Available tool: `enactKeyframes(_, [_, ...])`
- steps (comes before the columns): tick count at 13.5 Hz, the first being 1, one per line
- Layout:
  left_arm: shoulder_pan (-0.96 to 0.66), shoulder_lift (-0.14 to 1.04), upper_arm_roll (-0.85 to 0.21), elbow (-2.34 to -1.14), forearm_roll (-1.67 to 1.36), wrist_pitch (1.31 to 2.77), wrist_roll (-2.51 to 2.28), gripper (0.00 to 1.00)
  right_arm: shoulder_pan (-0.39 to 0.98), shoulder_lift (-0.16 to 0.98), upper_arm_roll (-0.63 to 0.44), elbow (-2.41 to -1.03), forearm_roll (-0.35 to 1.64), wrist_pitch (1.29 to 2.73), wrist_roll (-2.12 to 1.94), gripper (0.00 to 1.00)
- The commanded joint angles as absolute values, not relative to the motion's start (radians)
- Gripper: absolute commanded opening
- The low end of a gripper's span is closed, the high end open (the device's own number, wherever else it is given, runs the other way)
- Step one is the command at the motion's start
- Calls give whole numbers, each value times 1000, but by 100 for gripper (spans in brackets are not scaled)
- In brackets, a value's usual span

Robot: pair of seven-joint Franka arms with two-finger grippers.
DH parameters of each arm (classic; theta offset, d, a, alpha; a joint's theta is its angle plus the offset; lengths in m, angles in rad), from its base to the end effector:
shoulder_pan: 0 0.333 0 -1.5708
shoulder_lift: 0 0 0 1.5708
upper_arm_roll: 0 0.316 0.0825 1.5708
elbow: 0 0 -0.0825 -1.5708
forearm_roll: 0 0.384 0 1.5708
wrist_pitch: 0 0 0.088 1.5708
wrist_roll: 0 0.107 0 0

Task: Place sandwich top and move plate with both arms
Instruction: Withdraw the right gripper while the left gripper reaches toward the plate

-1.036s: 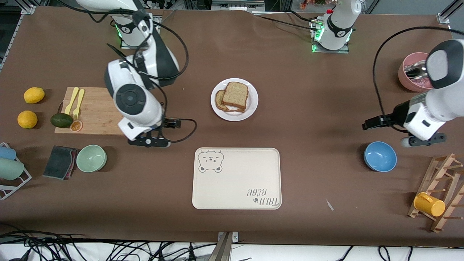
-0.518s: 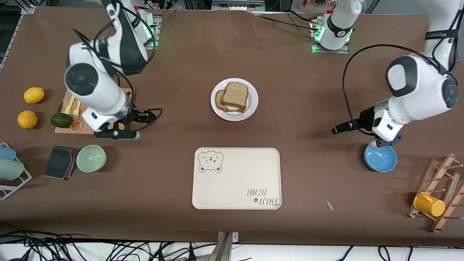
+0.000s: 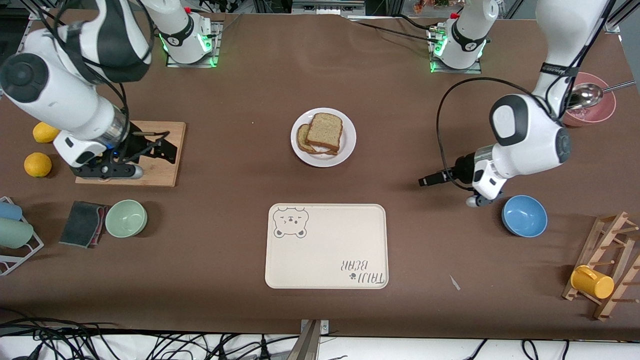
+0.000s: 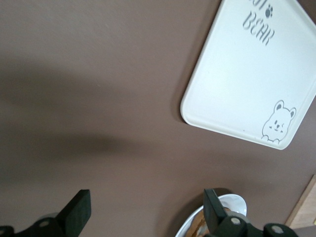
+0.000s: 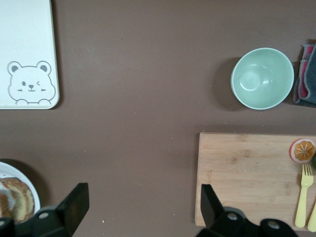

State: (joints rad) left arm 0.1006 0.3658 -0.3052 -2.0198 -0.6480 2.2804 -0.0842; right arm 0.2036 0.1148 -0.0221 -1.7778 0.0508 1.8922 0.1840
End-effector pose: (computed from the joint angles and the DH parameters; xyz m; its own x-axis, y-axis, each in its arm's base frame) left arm 0.5803 -0.1301 0.2746 0.9268 0.2666 -0.2645 0.3666 -0.7948 0.4836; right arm 0.5860 0.1118 0.4873 0.9998 -0.0182 -0.0091 -0.0186 -0.9988 -0.0447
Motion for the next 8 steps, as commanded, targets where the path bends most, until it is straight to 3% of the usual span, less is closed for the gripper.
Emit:
enactKeyframes(1, [78, 420, -336, -2029, -792, 2312, 106, 100, 88, 90, 67, -1766, 51, 1864, 186, 100])
enactKeyframes(8, [52, 397, -457, -2235, -1061, 2377, 512, 100, -36, 68, 107, -1715, 49, 1701, 189, 100])
